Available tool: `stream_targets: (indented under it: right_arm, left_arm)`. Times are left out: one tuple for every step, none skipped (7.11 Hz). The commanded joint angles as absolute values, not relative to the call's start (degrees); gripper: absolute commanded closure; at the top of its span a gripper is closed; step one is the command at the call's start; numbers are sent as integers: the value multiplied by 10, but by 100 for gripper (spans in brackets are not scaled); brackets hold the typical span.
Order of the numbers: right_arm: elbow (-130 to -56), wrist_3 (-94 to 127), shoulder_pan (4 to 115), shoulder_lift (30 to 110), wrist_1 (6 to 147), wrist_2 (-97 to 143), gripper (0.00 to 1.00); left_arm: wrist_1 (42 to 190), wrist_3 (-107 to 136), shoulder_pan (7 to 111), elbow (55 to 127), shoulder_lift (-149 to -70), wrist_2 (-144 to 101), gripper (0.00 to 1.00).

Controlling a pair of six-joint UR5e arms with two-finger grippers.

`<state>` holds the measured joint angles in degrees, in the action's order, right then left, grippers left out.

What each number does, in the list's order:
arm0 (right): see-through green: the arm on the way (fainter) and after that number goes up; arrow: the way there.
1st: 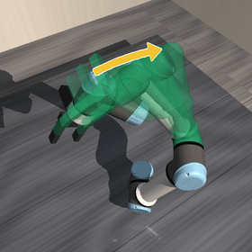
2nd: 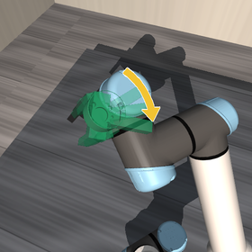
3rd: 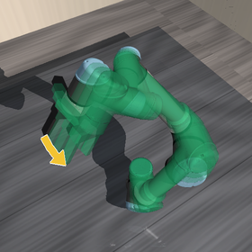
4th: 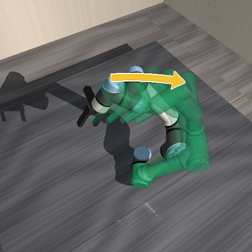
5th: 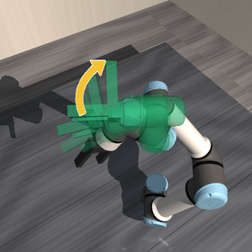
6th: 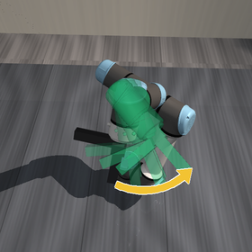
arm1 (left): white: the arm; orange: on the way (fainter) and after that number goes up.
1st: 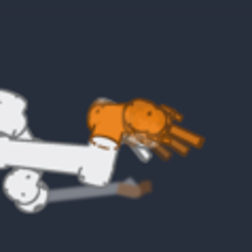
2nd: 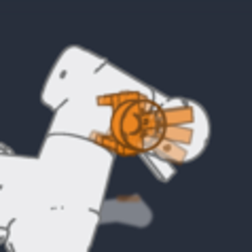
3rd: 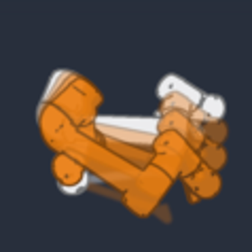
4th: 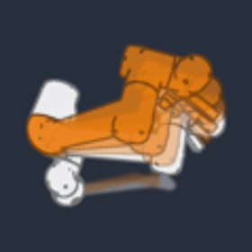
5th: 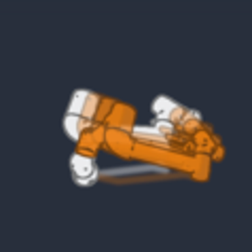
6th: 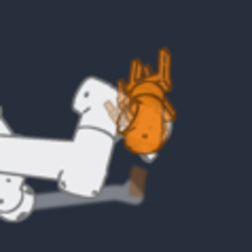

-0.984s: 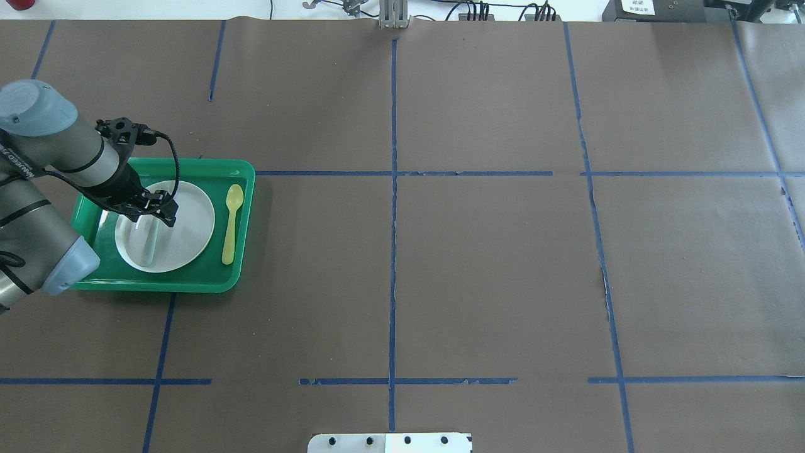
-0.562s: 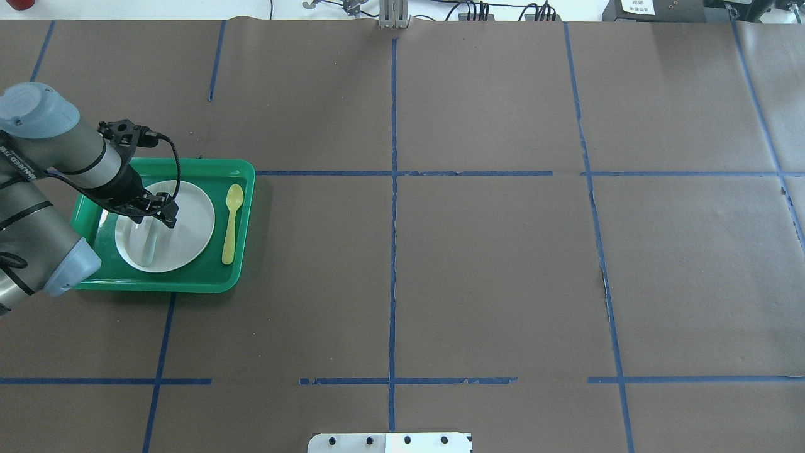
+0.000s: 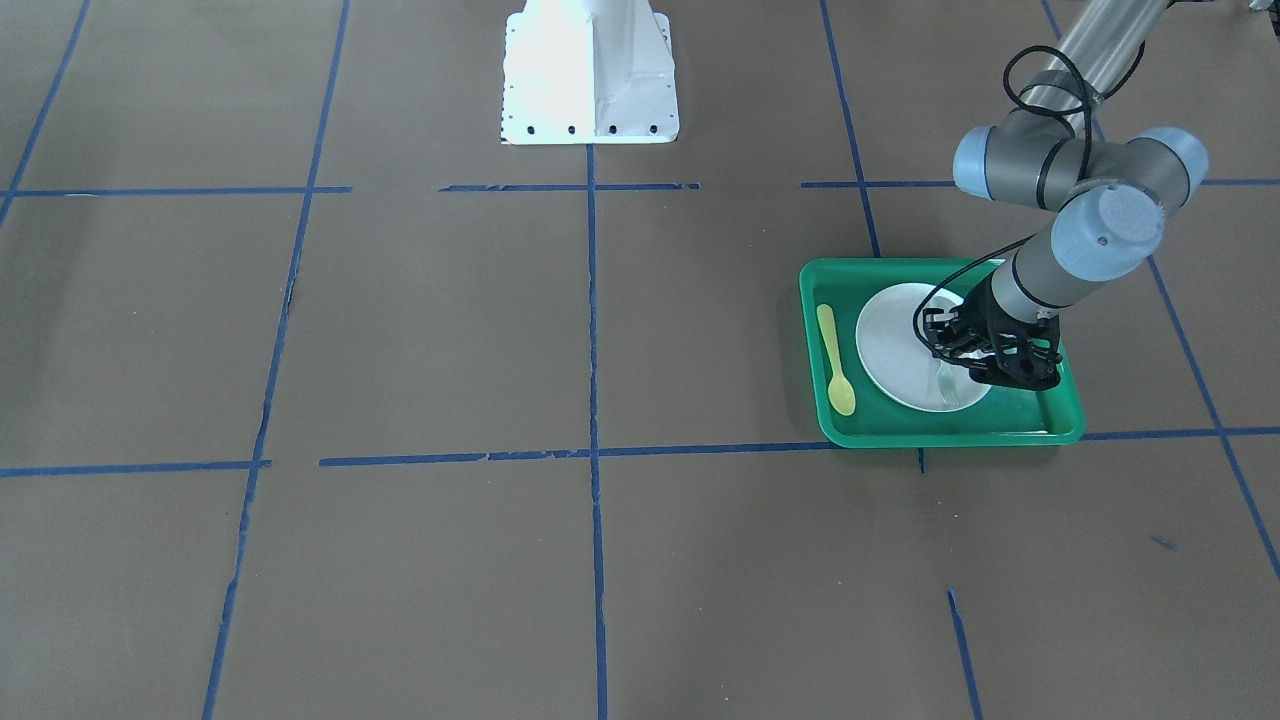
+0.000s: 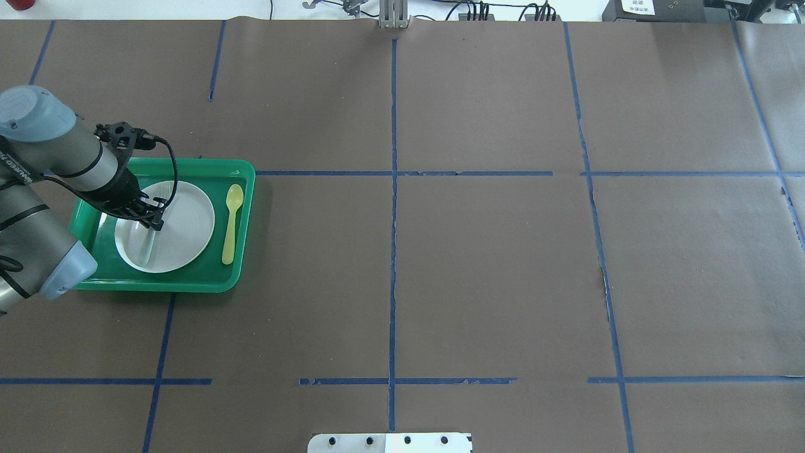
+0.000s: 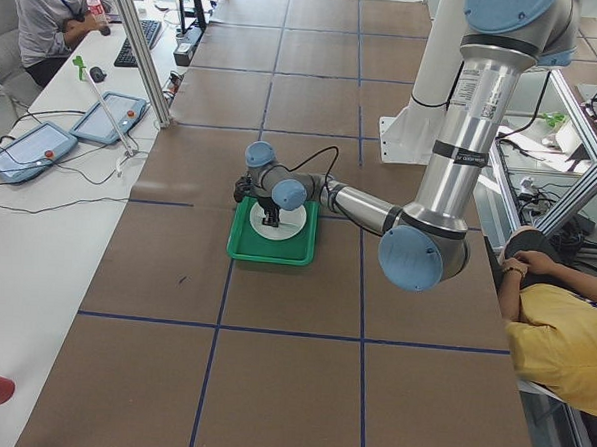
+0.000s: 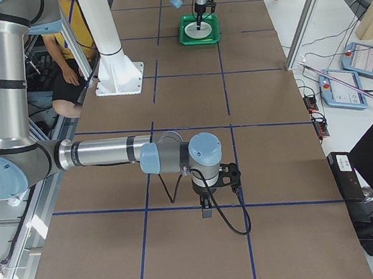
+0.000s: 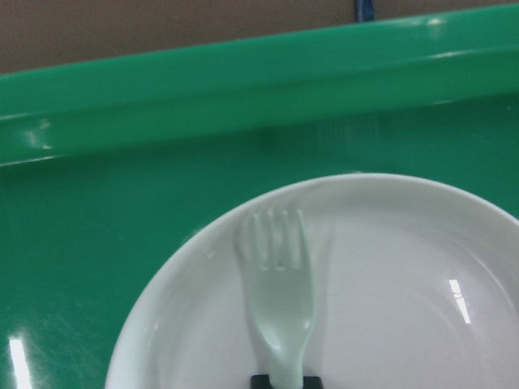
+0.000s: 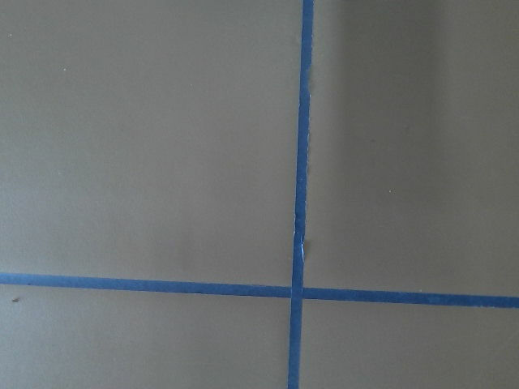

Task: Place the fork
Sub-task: 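Close the left gripper on the fork handle and lift it, then carry the fork off the plate to the tray edge beside it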

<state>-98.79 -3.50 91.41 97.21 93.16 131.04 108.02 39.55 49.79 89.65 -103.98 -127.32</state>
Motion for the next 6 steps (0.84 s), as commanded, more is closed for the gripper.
stream_targets:
  right_arm:
    - [-988, -35, 914, 972, 932, 1310, 0]
    - [-988, -35, 914, 972, 932, 1310, 0]
    - [-988, -35, 914, 972, 932, 1310, 0]
    - [-988, -35, 914, 972, 932, 1310, 0]
    - [-988, -35, 914, 972, 932, 1310, 0]
    - [-988, -35, 914, 972, 932, 1310, 0]
  left_arm:
    - [1070, 396, 552, 955, -1033, -1280, 100]
    - [1068, 396, 594, 986, -994, -1281, 100]
    - [1071, 395, 600, 977, -963, -1280, 100]
    - [1074, 395, 597, 961, -955, -1278, 100]
    - [1076, 405, 594, 930, -967, -1278, 100]
    - [1076, 406, 593, 913, -977, -1277, 100]
